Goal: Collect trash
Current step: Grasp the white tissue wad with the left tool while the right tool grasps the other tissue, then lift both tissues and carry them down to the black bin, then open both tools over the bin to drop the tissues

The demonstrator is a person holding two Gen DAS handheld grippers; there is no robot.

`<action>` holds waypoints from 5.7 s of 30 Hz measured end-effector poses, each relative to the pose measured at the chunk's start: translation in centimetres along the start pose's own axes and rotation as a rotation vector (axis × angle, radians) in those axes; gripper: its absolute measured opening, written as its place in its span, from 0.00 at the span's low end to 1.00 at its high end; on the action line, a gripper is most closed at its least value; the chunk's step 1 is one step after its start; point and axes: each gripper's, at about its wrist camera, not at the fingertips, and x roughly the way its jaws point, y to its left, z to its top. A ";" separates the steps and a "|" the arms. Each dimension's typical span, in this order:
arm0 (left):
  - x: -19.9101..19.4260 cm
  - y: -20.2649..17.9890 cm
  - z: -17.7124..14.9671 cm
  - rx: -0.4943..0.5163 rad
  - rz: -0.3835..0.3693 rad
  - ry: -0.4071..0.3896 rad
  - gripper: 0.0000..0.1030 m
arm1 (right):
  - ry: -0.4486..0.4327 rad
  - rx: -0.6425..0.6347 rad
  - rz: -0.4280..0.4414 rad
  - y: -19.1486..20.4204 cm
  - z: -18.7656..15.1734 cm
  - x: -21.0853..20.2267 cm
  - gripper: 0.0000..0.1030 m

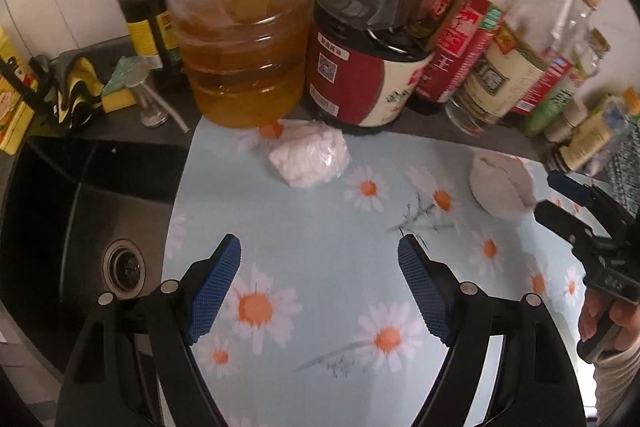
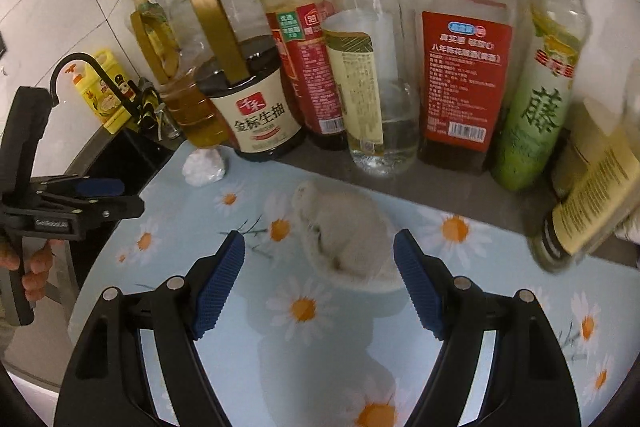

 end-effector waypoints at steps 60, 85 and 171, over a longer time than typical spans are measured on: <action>2.2 -1.5 0.0 0.033 0.028 -0.047 0.61 | 0.030 0.011 0.045 -0.6 -2.5 -0.3 0.34; -9.4 2.5 -13.8 0.174 -0.157 -0.120 0.61 | -0.023 0.084 -0.067 14.4 -12.8 -9.7 0.34; 4.1 10.4 -42.9 0.013 -0.243 0.418 0.78 | 0.287 0.470 0.012 23.0 -37.0 0.1 0.54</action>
